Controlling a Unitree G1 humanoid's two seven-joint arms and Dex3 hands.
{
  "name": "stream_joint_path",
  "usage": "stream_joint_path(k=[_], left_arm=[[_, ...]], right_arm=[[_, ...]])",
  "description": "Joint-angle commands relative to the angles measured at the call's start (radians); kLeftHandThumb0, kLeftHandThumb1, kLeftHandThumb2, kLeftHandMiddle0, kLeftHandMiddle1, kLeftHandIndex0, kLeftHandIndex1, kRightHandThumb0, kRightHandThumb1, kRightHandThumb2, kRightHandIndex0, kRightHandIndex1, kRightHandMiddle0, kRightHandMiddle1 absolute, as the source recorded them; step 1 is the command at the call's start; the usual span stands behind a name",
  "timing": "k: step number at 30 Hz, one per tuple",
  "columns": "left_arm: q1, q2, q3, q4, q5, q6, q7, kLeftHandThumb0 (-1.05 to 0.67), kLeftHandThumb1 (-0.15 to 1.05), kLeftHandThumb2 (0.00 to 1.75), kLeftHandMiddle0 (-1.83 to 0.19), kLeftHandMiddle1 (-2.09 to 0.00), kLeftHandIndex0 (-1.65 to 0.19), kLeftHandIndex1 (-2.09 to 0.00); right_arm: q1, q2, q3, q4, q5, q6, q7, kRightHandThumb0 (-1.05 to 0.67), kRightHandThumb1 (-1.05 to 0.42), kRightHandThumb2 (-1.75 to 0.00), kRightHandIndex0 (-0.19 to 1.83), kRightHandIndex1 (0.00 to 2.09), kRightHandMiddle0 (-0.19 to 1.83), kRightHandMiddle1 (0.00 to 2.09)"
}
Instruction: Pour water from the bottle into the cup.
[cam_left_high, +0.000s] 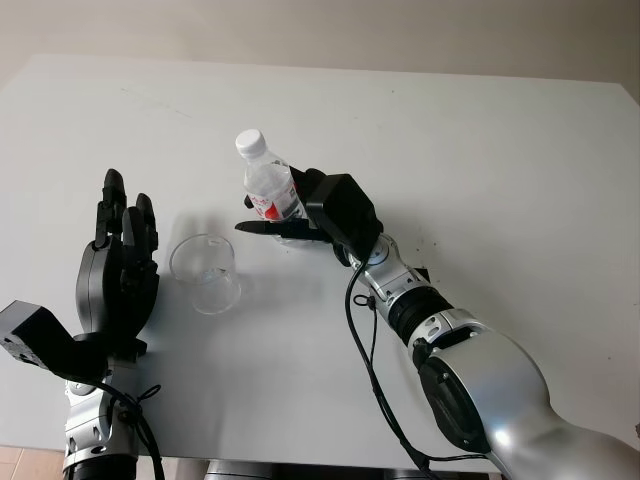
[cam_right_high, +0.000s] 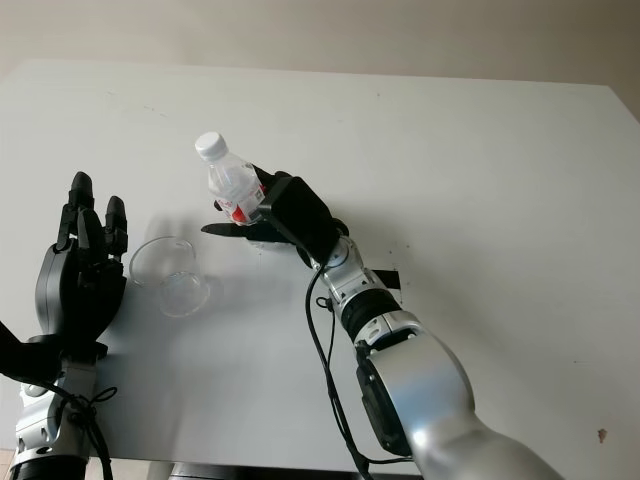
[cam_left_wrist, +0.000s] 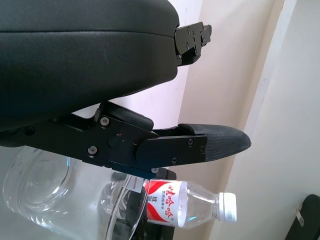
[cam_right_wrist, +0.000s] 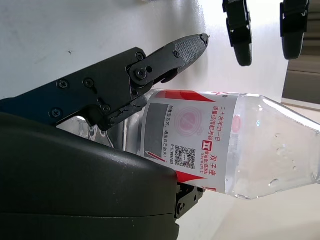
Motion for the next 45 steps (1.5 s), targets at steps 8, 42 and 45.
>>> stream_joint_path(k=[8, 42, 45], left_arm=[[0.008, 0.000, 0.000, 0.022, -0.004, 0.018, -0.003, -0.73, 1.05, 0.45, 0.15, -0.05, 0.17, -0.05], [-0.026, -0.015, -0.004, 0.052, -0.003, 0.002, -0.005, -0.73, 1.05, 0.46, 0.15, -0.05, 0.17, -0.05], [-0.030, -0.016, -0.004, 0.059, -0.005, 0.003, -0.005, -0.73, 1.05, 0.46, 0.15, -0.05, 0.17, -0.05]], right_arm=[[-0.029, -0.014, -0.029, -0.008, 0.024, -0.040, -0.043, -0.20, -1.05, -0.27, 1.07, 2.09, 1.07, 2.09], [-0.223, -0.233, 0.414, -0.028, -0.524, -0.218, -0.500, -0.15, -1.00, -0.20, 0.95, 2.09, 0.62, 2.09], [-0.226, -0.222, 0.422, -0.024, -0.526, -0.224, -0.502, -0.16, -0.98, -0.24, 1.00, 2.09, 0.67, 2.09]])
